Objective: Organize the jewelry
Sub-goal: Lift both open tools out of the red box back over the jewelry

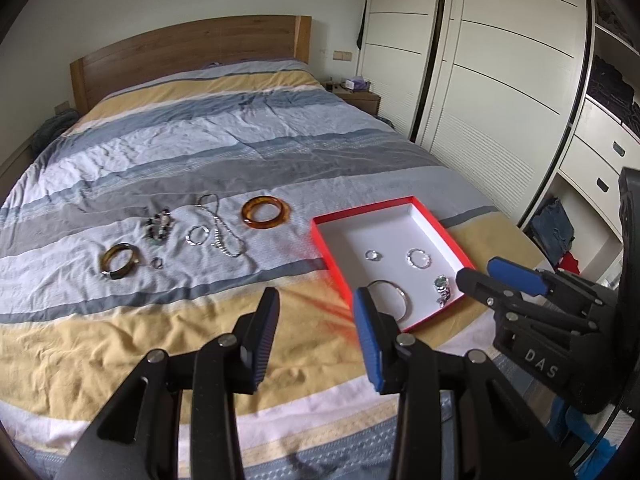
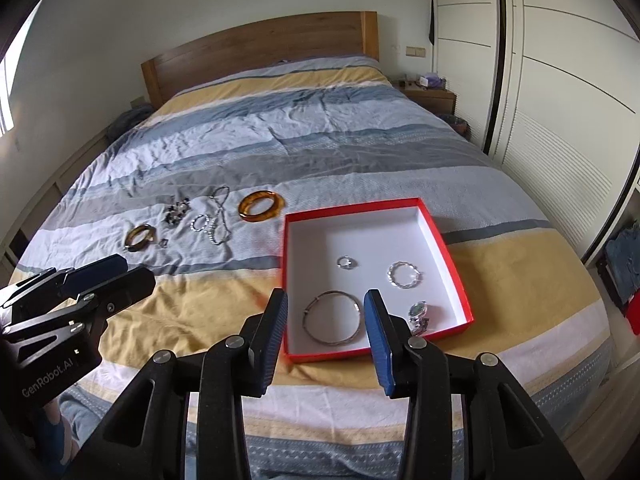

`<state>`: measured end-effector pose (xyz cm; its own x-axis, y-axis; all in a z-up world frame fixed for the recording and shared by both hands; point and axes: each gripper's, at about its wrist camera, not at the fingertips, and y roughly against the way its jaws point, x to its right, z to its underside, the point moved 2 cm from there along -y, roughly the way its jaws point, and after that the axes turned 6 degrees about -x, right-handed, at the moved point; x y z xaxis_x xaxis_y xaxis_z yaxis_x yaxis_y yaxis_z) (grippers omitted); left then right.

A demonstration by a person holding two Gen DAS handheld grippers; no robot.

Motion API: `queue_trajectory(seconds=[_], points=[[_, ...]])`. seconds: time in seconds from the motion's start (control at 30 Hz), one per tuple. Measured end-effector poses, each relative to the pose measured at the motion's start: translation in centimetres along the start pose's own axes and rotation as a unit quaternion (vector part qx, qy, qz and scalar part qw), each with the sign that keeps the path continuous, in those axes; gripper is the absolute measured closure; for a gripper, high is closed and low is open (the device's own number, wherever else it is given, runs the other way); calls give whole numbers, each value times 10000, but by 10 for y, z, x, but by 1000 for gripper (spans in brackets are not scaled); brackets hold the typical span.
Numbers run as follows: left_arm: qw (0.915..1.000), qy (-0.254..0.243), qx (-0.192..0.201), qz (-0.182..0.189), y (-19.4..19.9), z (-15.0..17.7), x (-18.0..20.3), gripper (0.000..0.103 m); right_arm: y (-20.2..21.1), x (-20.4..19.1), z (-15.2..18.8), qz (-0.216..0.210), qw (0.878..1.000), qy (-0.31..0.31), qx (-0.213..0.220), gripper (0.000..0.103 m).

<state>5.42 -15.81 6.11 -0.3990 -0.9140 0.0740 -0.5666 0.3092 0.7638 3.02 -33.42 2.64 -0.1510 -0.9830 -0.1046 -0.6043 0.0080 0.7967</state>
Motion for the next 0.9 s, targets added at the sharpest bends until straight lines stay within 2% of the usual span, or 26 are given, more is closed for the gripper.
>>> queue_trajectory(seconds=[0.47, 0.9], points=[[9974, 304, 336, -559, 66, 38, -39, 67, 37, -57, 12, -519, 9977, 345, 268, 57], [9924, 562, 521, -961, 98, 59, -66, 67, 56, -99, 18, -803, 9933, 724, 411, 54]])
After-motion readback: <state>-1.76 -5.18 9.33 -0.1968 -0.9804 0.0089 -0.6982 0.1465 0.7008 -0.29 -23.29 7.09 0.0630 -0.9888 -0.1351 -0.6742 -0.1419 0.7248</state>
